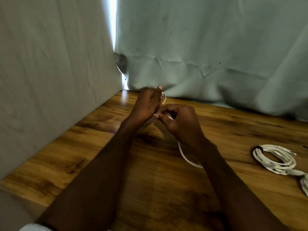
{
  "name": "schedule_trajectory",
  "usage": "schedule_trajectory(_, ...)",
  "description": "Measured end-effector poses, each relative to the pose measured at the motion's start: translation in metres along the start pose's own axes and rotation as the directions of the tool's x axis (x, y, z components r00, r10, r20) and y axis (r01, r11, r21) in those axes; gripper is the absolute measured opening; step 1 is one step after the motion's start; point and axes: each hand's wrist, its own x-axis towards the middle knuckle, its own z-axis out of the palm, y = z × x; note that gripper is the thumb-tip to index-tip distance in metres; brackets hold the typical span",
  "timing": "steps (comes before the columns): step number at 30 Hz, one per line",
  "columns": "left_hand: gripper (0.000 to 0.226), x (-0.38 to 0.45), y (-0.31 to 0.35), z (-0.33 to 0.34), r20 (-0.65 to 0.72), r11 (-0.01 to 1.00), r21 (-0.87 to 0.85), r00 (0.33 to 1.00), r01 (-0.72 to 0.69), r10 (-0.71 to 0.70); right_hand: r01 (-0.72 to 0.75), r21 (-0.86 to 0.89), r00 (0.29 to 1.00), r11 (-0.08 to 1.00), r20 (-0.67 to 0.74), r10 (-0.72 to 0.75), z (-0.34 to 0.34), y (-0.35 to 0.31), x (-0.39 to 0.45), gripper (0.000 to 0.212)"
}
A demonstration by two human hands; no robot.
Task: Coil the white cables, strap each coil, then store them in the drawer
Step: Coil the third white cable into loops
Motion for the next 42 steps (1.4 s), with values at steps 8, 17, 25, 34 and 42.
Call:
schedule_trajectory(8,0.051,-0.002,0.010,-0.002,0.458,0.879,-0.269,0.855,0.395,-0.244,-0.337,0.754,0.916,0.564,0.122,0.383,-0.028,0.011,0.011,0.025)
schedule_trajectory(17,0.037,-0.006,0.016,0.014,0.687,0.519,-0.577,0.719,0.631,-0.110,-0.372,0.634,0.842,0.678,-0.077,0.534,-0.015,0.033,0.015,0.049)
schedule_trajectory(25,0.029,-0.003,0.013,0.011,0.610,0.352,-0.702,0.778,0.619,-0.151,-0.408,0.815,0.842,0.411,0.162,0.515,-0.011,0.016,0.014,0.039)
schedule_trajectory(34,0.037,-0.006,0.018,0.005,0.695,0.388,-0.606,0.699,0.694,-0.166,-0.496,0.461,0.860,0.736,0.141,0.490,-0.028,0.012,0.011,0.035)
schedule_trajectory(42,0.042,-0.010,0.024,0.016,0.746,0.390,-0.581,0.659,0.715,-0.097,-0.484,0.391,0.816,0.783,-0.121,0.565,-0.026,0.019,0.016,0.052)
